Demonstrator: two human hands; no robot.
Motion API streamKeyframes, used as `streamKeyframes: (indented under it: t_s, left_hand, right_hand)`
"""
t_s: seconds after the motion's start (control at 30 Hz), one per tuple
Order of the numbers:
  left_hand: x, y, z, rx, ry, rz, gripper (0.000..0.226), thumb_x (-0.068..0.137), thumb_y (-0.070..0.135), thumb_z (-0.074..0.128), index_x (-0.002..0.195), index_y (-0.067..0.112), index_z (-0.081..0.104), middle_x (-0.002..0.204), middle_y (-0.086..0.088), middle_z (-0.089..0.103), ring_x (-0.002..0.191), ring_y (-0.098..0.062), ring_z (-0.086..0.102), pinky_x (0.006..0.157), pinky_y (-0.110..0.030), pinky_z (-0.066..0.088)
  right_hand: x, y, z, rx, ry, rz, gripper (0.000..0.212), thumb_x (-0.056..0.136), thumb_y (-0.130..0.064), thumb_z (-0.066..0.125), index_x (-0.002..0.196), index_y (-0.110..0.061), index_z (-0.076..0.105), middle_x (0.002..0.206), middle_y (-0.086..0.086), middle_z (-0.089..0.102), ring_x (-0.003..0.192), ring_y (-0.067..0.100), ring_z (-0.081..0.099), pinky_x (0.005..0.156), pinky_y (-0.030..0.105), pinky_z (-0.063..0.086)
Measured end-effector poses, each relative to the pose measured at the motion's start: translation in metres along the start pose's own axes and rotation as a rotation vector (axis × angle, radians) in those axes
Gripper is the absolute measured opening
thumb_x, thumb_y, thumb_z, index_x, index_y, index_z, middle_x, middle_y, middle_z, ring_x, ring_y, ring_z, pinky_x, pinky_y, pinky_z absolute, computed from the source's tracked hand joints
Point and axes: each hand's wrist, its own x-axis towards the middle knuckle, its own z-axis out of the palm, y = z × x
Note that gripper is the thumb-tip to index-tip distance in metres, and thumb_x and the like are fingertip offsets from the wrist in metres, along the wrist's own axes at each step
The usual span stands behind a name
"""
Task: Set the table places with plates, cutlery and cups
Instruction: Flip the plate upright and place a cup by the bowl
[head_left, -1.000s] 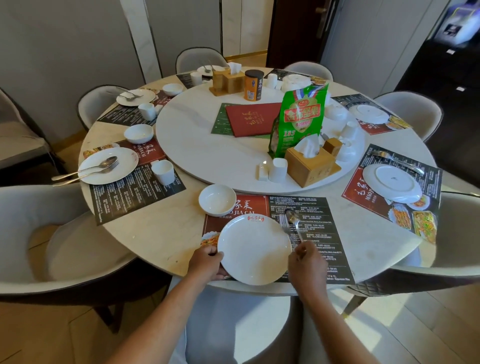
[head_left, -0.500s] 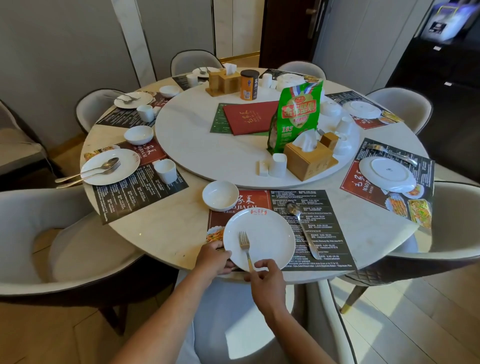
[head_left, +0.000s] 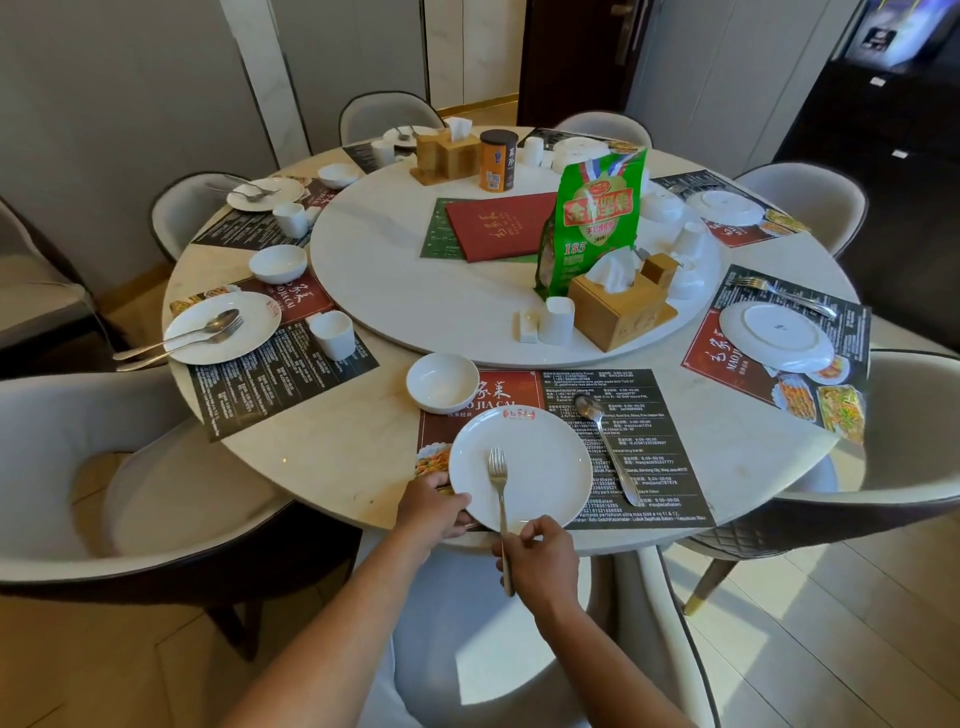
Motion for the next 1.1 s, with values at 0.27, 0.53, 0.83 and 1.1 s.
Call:
streamKeyframes:
  t_s: [0.27,0.53,0.83,1.1]
  left_hand:
    - [-0.002,0.002,0.005,0.067,0.067,0.022,0.043,0.088,0.010,0.073,0.128,0.016,0.061,0.099,-0.009,0.072,0.076,-0.018,0.075,0.062,-0.029,0.063]
    - [-0.004,-0.001,0.013,0.103,0.191,0.069,0.036,0.085,0.018,0.073,0.118,0.024,0.062,0.107,-0.006,0.071,0.082,-0.022,0.074,0.066,-0.036,0.064]
    - [0.004,0.008,0.016,0.309,0.308,0.110,0.025,0.091,0.020,0.064,0.116,0.023,0.064,0.117,0.001,0.067,0.097,-0.020,0.062,0.079,-0.030,0.053]
    - [0.007,0.011,0.011,0.129,0.187,0.005,0.032,0.092,0.012,0.067,0.123,0.017,0.064,0.114,-0.010,0.068,0.082,-0.026,0.072,0.050,-0.028,0.059]
  right_hand:
    - [0.010,0.007,-0.001,-0.013,0.007,0.006,0.020,0.093,-0.010,0.062,0.081,-0.009,0.047,0.077,0.016,0.074,0.059,0.021,0.073,0.057,0.038,0.057]
    - [0.019,-0.002,-0.035,-0.547,0.270,-0.177,0.035,0.088,-0.050,0.062,0.075,-0.019,0.050,0.064,-0.004,0.061,0.064,0.018,0.059,0.054,0.031,0.039]
    - [0.109,-0.050,-0.093,-0.847,0.351,-0.285,0.018,0.087,-0.019,0.058,0.105,-0.020,0.057,0.102,0.004,0.063,0.090,0.029,0.059,0.068,0.035,0.042]
    - [0.120,-0.051,-0.093,-1.157,0.300,-0.358,0.025,0.094,0.000,0.048,0.111,-0.013,0.062,0.105,0.008,0.068,0.087,0.027,0.066,0.065,0.032,0.043]
